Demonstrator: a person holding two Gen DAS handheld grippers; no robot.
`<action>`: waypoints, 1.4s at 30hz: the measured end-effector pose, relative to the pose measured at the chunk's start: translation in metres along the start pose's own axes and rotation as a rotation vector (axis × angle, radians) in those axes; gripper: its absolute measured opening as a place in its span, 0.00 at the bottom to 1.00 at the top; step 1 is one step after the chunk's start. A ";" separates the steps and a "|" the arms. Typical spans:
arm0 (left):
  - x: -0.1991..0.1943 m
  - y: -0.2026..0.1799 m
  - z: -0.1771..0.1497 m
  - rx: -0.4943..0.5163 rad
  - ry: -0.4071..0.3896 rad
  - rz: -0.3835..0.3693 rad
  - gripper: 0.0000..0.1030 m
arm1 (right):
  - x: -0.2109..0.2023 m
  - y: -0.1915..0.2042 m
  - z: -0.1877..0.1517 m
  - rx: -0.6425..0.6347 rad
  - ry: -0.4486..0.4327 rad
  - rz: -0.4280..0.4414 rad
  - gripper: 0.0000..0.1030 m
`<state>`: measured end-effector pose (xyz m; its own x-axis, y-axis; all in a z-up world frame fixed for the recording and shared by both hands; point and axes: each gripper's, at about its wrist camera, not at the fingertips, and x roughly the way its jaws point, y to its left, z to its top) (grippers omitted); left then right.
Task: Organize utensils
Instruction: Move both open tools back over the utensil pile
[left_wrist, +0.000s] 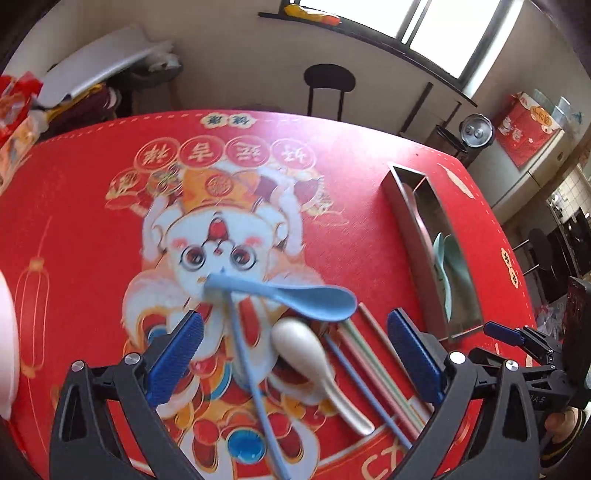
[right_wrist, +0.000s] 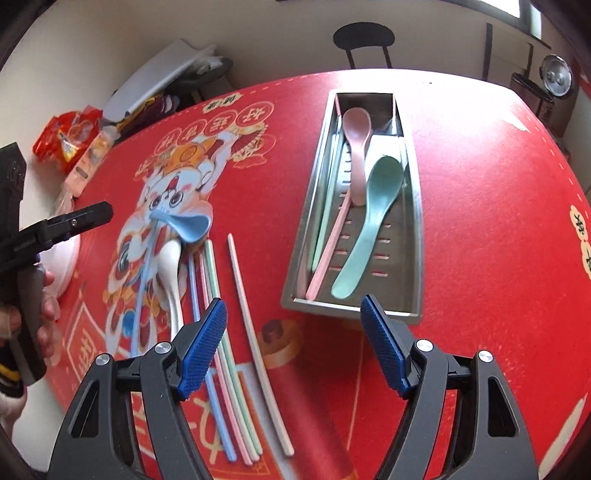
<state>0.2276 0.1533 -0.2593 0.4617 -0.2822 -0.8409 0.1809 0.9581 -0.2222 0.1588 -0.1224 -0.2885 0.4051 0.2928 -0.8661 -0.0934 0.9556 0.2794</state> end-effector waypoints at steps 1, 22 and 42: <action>-0.001 0.008 -0.010 -0.019 0.009 0.011 0.94 | 0.004 0.003 -0.005 -0.013 0.014 -0.005 0.70; 0.036 0.039 -0.088 -0.049 0.129 0.173 0.94 | 0.051 0.026 -0.043 -0.201 0.120 -0.190 0.70; 0.046 0.032 -0.085 -0.015 0.143 0.290 0.95 | 0.060 0.016 -0.043 -0.084 0.116 -0.220 0.89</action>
<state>0.1803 0.1749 -0.3472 0.3650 0.0114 -0.9309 0.0461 0.9985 0.0303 0.1427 -0.0881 -0.3538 0.3173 0.0747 -0.9454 -0.0921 0.9946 0.0476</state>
